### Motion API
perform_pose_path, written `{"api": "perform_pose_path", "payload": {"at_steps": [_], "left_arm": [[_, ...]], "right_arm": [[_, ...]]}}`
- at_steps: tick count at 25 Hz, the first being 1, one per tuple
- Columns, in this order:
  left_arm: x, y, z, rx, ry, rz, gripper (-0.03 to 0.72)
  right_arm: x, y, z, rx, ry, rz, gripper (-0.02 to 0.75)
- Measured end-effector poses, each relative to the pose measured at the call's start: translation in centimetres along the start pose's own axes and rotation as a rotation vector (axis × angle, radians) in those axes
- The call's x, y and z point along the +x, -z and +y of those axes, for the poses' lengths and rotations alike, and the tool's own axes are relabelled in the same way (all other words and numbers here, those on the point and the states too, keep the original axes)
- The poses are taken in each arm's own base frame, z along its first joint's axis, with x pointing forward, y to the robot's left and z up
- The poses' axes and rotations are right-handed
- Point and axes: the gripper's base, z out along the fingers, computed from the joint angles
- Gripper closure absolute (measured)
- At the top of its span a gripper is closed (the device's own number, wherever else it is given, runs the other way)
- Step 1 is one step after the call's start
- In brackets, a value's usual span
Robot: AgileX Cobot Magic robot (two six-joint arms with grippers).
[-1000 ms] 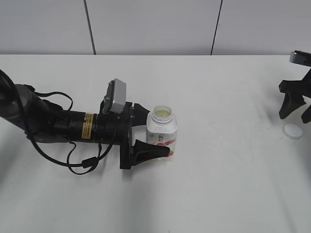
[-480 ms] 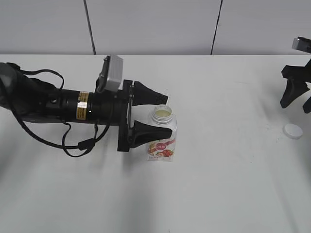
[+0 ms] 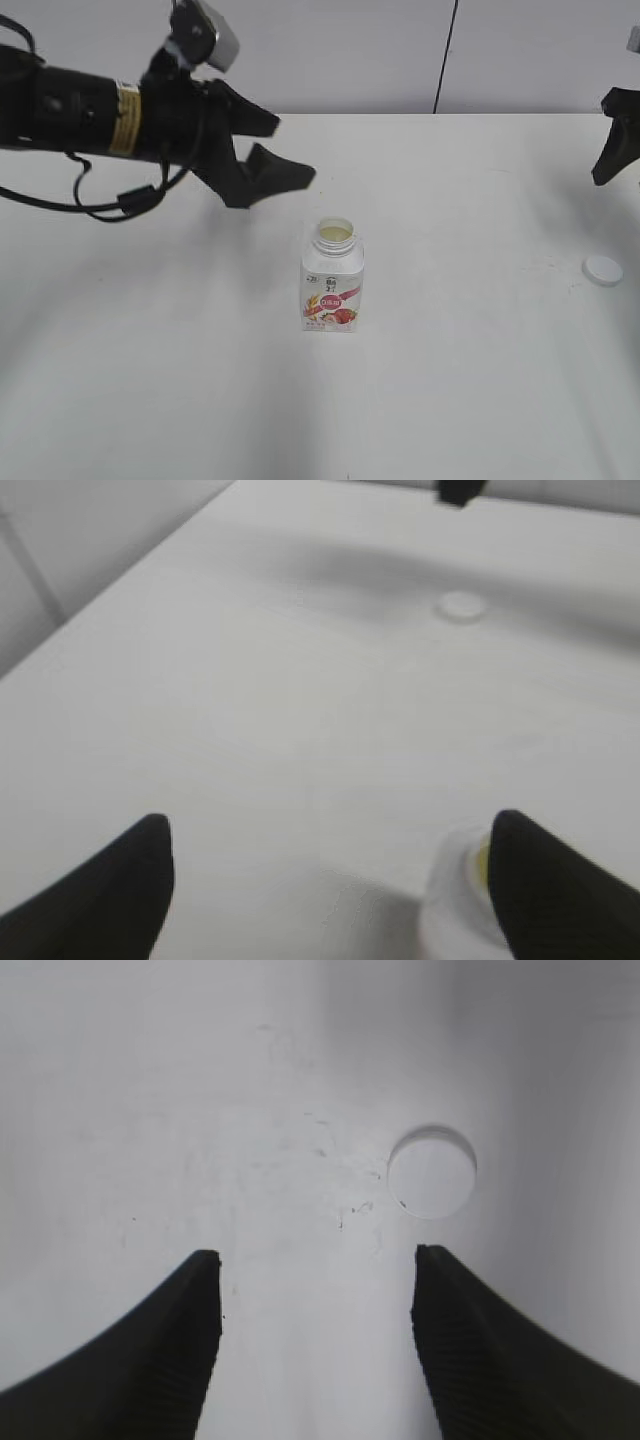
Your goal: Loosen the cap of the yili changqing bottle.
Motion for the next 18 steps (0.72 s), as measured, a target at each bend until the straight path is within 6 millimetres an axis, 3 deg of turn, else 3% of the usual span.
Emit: {"api": "perform_pose_path", "payload": {"at_steps": [6, 11, 15, 18], "left_arm": [[-3.8, 6.5, 2.9, -0.593, -0.004, 0.176, 0.105], [-2.0, 11.3, 5.1, -1.134, 0.202, 0.408, 0.105], [-0.7, 11.7, 3.7, -1.068, 0.444, 0.549, 0.105], [-2.8, 12.0, 2.6, -0.983, 0.578, 0.468, 0.105]], "right_arm": [[0.5, 2.6, 0.9, -0.013, 0.014, -0.05, 0.258], [1.1, 4.0, 1.6, -0.031, 0.022, -0.056, 0.258], [1.4, 4.9, 1.9, -0.035, 0.028, -0.076, 0.258], [1.6, 5.6, 2.1, -0.032, 0.035, -0.093, 0.258]]}}
